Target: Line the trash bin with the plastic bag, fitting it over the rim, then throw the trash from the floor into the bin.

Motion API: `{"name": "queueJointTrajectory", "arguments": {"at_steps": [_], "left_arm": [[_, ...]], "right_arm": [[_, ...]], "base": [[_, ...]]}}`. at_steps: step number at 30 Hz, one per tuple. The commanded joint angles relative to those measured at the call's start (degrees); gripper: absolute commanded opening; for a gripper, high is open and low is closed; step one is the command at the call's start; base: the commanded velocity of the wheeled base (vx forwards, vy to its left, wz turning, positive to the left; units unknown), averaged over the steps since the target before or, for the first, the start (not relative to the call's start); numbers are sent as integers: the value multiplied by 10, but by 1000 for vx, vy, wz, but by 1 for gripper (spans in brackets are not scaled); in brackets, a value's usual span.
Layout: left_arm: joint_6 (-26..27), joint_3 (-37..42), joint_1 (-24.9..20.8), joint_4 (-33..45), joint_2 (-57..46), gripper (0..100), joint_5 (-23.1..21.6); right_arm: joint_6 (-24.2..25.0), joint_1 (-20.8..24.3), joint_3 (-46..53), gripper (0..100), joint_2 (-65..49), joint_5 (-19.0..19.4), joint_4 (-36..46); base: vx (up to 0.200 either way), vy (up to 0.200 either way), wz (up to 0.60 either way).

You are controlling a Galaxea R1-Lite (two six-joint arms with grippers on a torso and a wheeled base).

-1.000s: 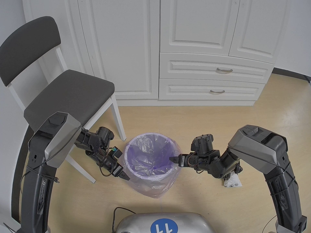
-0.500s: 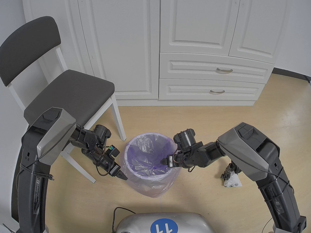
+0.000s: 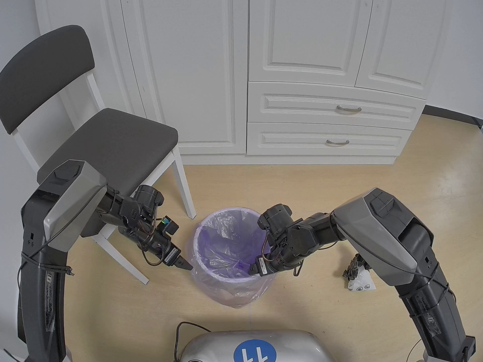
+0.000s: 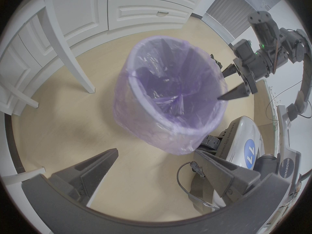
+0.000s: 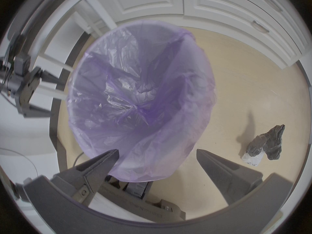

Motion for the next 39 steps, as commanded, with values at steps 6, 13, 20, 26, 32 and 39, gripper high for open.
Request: {"name": "queueJointTrajectory", "arguments": {"at_steps": [6,13,20,26,32,39], "left_arm": [[0,5,7,-6,-6,100,0],[0,3,13,-7,-6,100,0],[-2,2,15,-18,-4,100,0],[-8,3,19,-29,-5,100,0],[-12,5,15,-44,-2,100,-1],[-41,3,13,-59,-2,100,-1]], "right_arm": [[-75,1,137,100,-82,10,-1],[-110,-31,175,100,-98,9,-30],[-120,-68,205,100,-112,10,-90],[-126,-100,200,100,-112,11,-94],[-125,-129,198,100,-104,30,-155],[-120,-151,178,100,-96,42,-187]], "base": [[0,0,0],[0,0,0],[0,0,0],[0,0,0],[0,0,0],[0,0,0]]}}
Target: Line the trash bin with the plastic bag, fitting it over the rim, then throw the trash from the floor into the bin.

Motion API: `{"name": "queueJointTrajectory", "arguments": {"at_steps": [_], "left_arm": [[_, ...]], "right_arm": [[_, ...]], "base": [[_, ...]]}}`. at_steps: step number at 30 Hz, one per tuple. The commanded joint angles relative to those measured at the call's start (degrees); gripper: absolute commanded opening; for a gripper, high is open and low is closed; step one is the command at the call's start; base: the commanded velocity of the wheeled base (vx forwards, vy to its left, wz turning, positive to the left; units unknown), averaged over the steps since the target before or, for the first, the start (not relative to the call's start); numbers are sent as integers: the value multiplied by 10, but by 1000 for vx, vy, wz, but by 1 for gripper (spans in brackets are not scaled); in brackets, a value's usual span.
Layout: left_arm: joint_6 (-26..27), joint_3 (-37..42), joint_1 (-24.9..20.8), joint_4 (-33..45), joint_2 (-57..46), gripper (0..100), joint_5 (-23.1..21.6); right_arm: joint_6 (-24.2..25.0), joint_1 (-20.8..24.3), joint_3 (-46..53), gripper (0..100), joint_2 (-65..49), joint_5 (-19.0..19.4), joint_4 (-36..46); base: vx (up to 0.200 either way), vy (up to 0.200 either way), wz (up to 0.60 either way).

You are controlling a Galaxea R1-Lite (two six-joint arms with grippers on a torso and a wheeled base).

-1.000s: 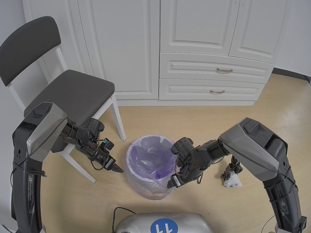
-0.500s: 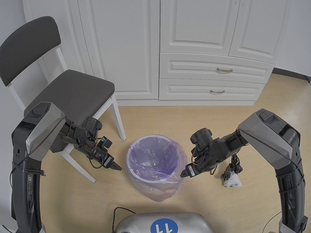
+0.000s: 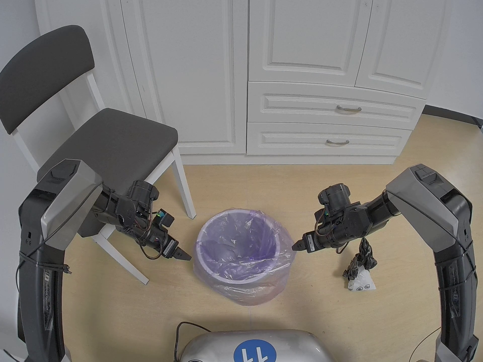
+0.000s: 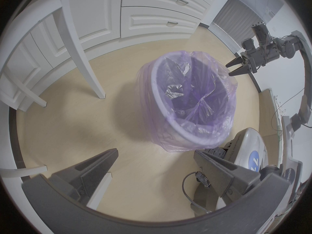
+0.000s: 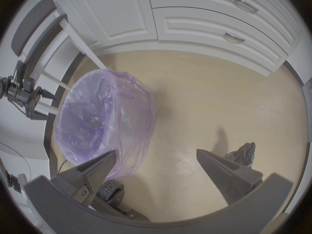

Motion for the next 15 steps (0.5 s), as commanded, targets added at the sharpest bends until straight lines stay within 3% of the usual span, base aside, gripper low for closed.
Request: {"name": "queueJointTrajectory", "arguments": {"at_steps": [1,9,15], "left_arm": [[-10,0,-3,-6,0,100,0],[-66,0,-23,-48,6,100,4],[-121,-6,-39,-102,27,100,75]], "right_arm": [[3,-10,-15,100,8,7,-6],[6,4,25,100,-19,8,-21],[40,50,40,100,-19,3,-76]], "base": [[0,0,0],[0,0,0],[0,0,0]]}}
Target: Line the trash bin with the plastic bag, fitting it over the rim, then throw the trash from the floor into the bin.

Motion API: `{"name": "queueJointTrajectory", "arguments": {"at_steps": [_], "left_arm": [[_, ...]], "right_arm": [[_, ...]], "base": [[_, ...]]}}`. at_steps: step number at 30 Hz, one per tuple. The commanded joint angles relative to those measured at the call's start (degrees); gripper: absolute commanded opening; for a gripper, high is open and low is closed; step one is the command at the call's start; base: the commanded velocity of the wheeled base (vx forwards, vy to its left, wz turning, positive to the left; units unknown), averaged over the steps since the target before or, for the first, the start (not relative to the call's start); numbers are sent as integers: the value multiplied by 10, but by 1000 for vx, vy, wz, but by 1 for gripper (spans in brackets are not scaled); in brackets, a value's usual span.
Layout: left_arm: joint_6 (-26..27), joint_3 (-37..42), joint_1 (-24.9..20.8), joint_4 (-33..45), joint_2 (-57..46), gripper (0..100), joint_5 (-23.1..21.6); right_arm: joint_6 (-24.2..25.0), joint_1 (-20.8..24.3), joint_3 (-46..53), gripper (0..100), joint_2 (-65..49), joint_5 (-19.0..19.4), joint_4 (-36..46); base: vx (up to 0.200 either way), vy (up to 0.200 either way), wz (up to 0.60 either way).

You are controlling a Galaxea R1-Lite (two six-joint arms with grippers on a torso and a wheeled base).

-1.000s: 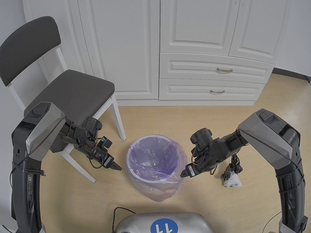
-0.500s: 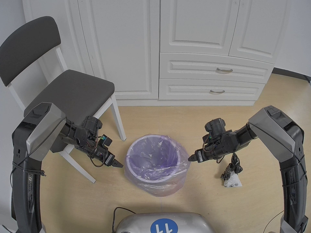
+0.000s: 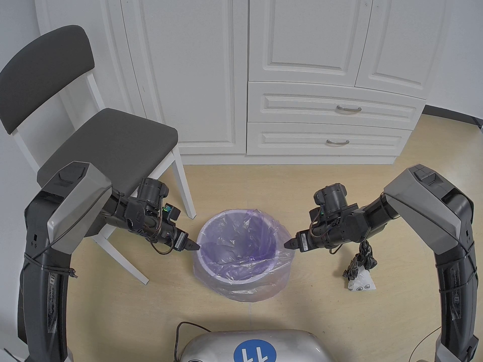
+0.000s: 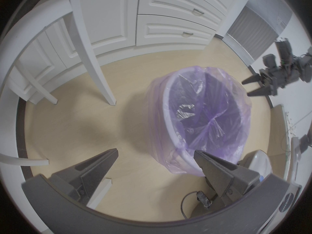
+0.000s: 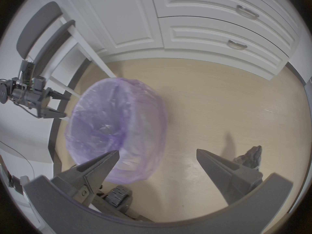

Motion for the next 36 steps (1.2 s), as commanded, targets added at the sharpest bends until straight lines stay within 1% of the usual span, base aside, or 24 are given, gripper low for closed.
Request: {"name": "queueJointTrajectory", "arguments": {"at_steps": [1,5,6,8,11,14,19,26,28,31,36], "left_arm": [[-20,-4,-11,-26,18,100,22],[-23,-6,-14,-29,20,100,24],[-25,-8,-14,-29,22,100,25],[-34,-11,-16,-30,23,100,25],[-37,-11,-16,-30,23,100,25],[-37,-11,-16,-30,22,100,25],[-36,-9,-17,-30,19,100,26],[-36,1,-28,-30,16,100,25],[-37,3,-31,-31,16,100,24],[-37,6,-36,-31,15,100,24],[-38,39,-50,-66,9,100,23]], "right_arm": [[21,38,9,100,-5,-3,-18],[22,53,-4,100,7,-4,-18],[23,60,-19,100,24,-6,-17],[23,64,-35,100,41,-17,-15],[21,68,-60,100,62,-44,-8],[18,75,-60,100,67,-47,-1],[15,90,-45,100,61,-48,3],[-44,105,30,100,24,-45,2],[-50,111,44,100,17,-43,2],[-52,121,54,100,10,-42,2],[-50,138,63,100,1,-40,-5]], "base": [[0,0,0],[0,0,0],[0,0,0],[0,0,0],[0,0,0],[0,0,0],[0,0,0],[0,0,0],[0,0,0],[0,0,0],[0,0,0]]}}
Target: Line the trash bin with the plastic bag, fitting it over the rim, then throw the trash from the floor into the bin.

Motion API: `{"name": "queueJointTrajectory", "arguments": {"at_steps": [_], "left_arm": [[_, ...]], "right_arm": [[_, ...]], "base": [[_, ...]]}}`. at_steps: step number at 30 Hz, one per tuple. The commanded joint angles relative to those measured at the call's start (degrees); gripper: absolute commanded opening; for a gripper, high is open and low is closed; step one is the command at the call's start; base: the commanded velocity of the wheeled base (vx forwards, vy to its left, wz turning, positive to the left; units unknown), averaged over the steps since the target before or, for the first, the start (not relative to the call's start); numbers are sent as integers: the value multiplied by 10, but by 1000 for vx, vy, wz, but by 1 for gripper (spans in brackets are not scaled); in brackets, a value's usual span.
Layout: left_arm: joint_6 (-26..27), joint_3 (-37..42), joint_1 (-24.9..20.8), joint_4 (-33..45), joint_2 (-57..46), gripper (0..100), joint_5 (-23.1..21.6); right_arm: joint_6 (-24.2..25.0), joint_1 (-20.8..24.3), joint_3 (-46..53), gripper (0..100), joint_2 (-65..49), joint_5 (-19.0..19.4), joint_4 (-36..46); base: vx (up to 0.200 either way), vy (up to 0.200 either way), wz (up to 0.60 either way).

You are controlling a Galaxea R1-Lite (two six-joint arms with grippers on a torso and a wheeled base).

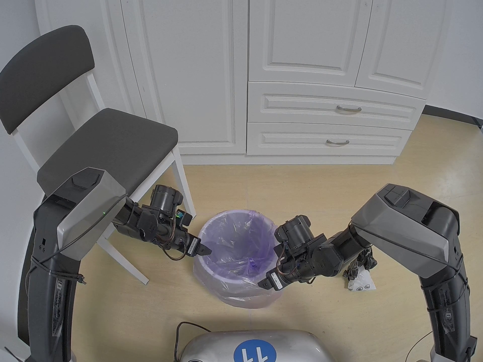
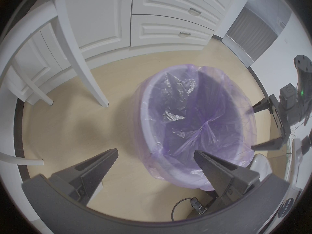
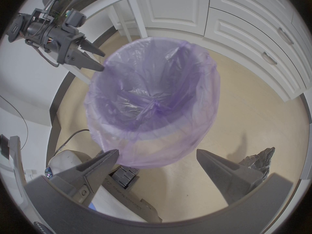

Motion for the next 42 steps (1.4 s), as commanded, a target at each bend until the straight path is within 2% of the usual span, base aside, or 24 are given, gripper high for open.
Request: {"name": "queueJointTrajectory", "arguments": {"at_steps": [1,16,19,22,28,31,38,42], "left_arm": [[0,20,-11,-15,-4,100,0],[13,87,-22,-52,-21,100,-18],[50,118,-12,-71,-29,100,-42],[85,124,-1,-70,-27,100,-46],[108,148,8,-68,-34,100,-54],[156,146,21,-64,-24,100,-60],[164,114,35,-60,13,100,-51],[161,84,34,-21,17,100,-51]], "right_arm": [[0,15,9,100,-14,1,-4],[-19,28,61,100,-19,15,-1],[-19,28,60,100,-9,15,-1],[-16,21,49,100,12,13,-4],[-12,9,36,100,25,10,-2],[-12,8,41,100,21,10,-3],[-12,-6,72,100,-14,11,-4],[-12,-20,106,100,-52,15,-8]], "base": [[0,0,0],[0,0,0],[0,0,0],[0,0,0],[0,0,0],[0,0,0],[0,0,0],[0,0,0]]}}
